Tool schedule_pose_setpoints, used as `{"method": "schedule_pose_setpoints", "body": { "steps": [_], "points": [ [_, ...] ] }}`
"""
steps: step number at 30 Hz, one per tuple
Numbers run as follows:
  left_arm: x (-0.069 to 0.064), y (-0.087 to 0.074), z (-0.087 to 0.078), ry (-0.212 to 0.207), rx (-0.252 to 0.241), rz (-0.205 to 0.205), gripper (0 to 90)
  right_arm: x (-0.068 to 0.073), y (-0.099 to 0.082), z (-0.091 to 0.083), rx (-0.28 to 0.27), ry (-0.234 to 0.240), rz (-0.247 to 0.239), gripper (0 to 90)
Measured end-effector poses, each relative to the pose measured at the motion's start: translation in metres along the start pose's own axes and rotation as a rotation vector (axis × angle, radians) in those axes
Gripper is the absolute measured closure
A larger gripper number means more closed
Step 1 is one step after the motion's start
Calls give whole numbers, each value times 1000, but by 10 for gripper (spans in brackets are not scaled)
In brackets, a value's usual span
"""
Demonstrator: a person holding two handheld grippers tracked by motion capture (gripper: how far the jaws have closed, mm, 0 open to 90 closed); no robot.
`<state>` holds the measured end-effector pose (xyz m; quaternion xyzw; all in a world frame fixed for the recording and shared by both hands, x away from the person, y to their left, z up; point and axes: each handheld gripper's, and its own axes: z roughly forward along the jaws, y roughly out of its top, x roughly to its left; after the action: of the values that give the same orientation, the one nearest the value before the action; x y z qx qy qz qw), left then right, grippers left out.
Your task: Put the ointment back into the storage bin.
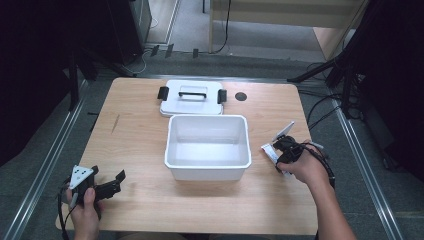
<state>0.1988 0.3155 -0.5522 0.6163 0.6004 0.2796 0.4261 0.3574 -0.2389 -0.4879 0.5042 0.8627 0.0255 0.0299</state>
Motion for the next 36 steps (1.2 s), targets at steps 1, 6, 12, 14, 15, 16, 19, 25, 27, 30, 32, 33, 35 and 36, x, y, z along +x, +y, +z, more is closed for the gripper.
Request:
{"method": "schedule_pose_setpoints", "body": {
  "steps": [1, 6, 12, 14, 15, 16, 19, 25, 27, 30, 32, 33, 35, 36],
  "points": [
    [0, 0, 0, 2, 1, 1, 6, 0, 1, -5, -9, 0, -6, 728],
    [-1, 0, 0, 3, -2, -1, 6, 2, 5, -32, -52, 17, -9, 729],
    [0, 0, 0, 2, -2, 2, 6, 8, 12, -59, -64, 27, -20, 728],
    [0, 0, 0, 2, -1, 1, 6, 10, 15, -68, -70, 30, -18, 728],
    [0, 0, 0, 2, -2, 0, 6, 12, 17, -73, -71, 33, -15, 728],
    [0, 0, 0, 2, -2, 0, 6, 12, 17, -73, -71, 33, -15, 728],
    [0, 0, 0, 2, -1, 1, 6, 16, 22, -89, -84, 37, -31, 728],
    [0, 0, 0, 3, -1, 0, 6, 25, 30, -113, -110, 42, -37, 728],
    [0, 0, 0, 3, -2, 2, 6, 28, 32, -120, -115, 47, -39, 728],
    [0, 0, 1, 3, -4, -1, 6, 33, 35, -127, -129, 55, -53, 728],
    [0, 0, 1, 3, -4, -2, 6, 37, 37, -132, -133, 64, -53, 728],
    [0, 0, 1, 3, -4, -3, 6, 39, 39, -134, -134, 70, -56, 728],
    [0, 0, 1, 3, -2, -2, 6, 42, 41, -137, -139, 74, -67, 728],
    [0, 0, 1, 2, -3, -2, 6, 44, 42, -139, -139, 75, -72, 728]
  ]
}}
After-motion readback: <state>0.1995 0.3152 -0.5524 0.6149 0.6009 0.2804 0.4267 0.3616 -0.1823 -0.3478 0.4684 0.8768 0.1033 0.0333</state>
